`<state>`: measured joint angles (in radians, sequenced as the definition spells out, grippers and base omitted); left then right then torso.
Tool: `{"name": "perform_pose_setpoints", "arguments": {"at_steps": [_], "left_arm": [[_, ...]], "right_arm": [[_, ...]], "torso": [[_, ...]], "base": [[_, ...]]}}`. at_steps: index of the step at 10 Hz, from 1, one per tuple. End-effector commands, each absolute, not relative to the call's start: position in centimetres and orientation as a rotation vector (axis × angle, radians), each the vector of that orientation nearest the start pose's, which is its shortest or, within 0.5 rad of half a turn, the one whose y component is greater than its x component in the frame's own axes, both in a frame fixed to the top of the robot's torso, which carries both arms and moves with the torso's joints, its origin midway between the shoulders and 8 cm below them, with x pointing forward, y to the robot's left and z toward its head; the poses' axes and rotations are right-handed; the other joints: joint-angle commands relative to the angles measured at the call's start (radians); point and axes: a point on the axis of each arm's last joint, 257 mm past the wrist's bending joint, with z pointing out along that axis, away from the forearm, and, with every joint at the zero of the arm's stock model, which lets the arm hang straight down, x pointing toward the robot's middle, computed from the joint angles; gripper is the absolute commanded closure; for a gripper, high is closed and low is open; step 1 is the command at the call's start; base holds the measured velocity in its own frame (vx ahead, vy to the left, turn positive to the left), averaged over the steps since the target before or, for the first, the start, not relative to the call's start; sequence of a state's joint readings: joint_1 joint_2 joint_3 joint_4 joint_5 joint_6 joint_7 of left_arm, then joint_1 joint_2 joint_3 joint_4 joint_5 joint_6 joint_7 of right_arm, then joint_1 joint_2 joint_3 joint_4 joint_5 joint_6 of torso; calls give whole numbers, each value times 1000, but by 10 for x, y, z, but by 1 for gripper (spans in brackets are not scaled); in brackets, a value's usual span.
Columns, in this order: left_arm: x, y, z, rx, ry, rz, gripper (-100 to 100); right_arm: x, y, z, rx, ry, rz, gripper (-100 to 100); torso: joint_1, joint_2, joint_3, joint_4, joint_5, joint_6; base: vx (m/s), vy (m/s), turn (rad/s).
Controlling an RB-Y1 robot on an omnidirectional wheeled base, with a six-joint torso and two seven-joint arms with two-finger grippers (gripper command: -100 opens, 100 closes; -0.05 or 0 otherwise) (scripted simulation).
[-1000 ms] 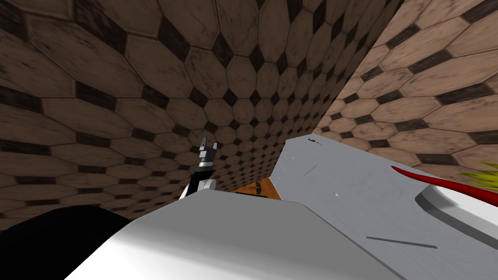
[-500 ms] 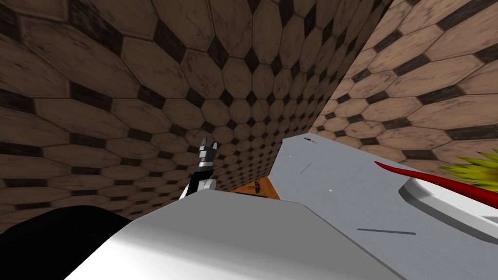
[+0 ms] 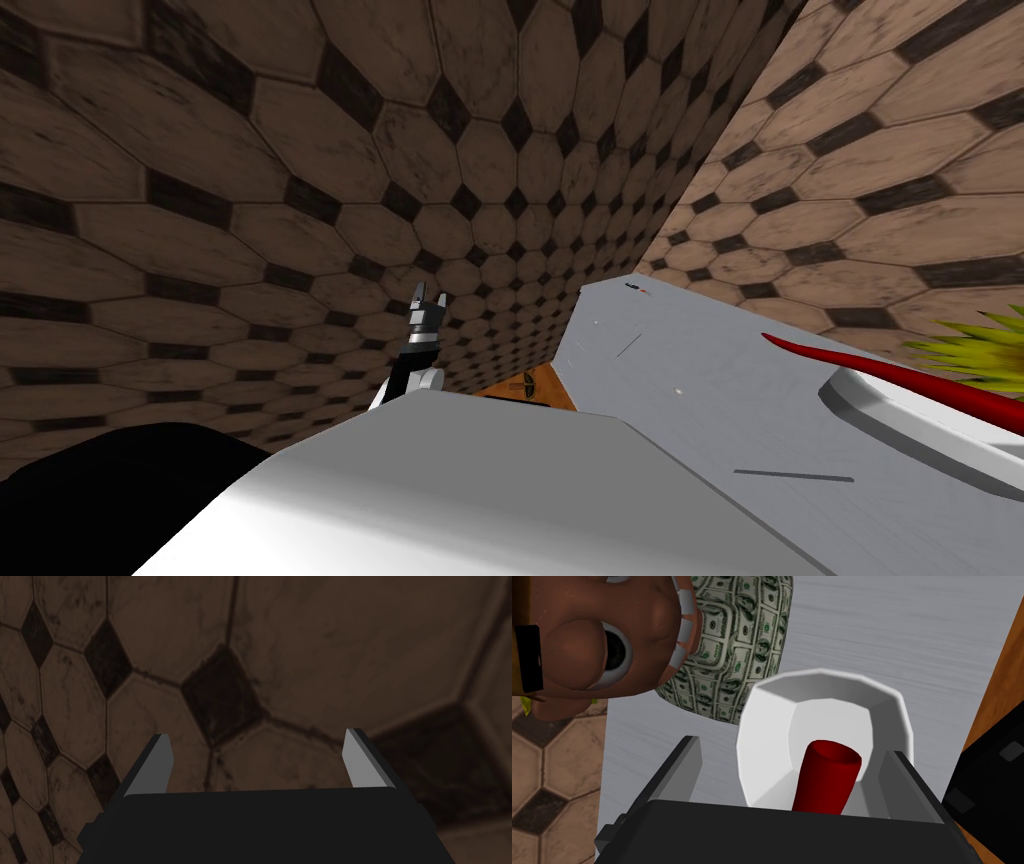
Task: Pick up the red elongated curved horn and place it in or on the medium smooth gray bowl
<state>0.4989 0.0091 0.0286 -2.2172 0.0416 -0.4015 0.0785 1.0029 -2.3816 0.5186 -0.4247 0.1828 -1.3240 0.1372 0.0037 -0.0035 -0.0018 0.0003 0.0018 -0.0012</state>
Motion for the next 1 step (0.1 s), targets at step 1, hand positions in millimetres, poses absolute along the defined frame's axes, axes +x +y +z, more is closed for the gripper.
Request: {"name": "perform_pose_setpoints", "arguments": {"at_steps": [1], "left_arm": [[368, 300, -23, -840, 672, -1331, 0]], "right_arm": [[171, -793, 41, -903, 3205, -716, 0]], "torso": [[0, 0, 0, 0, 0, 0]], "base": [[0, 0, 0]]}}
